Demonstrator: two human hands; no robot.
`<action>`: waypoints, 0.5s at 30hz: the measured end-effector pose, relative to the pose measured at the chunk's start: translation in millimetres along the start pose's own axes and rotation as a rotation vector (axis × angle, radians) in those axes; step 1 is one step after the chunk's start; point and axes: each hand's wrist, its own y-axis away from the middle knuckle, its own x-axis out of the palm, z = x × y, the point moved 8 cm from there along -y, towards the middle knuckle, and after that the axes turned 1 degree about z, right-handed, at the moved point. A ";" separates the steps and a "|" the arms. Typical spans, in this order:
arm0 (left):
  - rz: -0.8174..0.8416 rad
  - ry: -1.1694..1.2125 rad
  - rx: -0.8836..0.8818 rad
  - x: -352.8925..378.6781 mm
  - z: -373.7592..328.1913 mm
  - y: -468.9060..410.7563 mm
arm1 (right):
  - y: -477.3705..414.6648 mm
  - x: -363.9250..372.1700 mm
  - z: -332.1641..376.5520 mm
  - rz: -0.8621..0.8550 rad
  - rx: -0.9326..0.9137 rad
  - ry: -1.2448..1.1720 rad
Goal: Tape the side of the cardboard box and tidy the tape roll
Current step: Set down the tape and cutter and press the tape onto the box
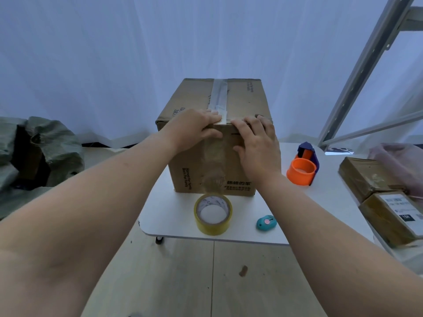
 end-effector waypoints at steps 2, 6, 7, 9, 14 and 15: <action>-0.023 0.084 0.001 -3.9 0.8 3.5 | 1.2 -0.3 -0.5 0.000 -0.009 -0.013; 0.052 -0.060 -0.055 0.3 3.6 1.0 | -1.3 -0.9 -1.6 0.004 -0.001 -0.070; 0.066 -0.235 -0.056 8.2 2.5 3.2 | -1.9 -0.7 -1.9 -0.001 -0.002 -0.082; 0.009 -0.443 -0.078 26.3 -0.4 13.3 | -1.2 -0.4 -2.5 -0.012 -0.006 -0.089; -0.175 -0.402 -0.149 43.2 1.2 18.4 | 0.8 4.8 -2.8 0.043 -0.026 -0.066; -0.201 -0.396 -0.137 41.0 2.3 18.5 | 0.6 6.5 -2.8 0.053 -0.029 -0.060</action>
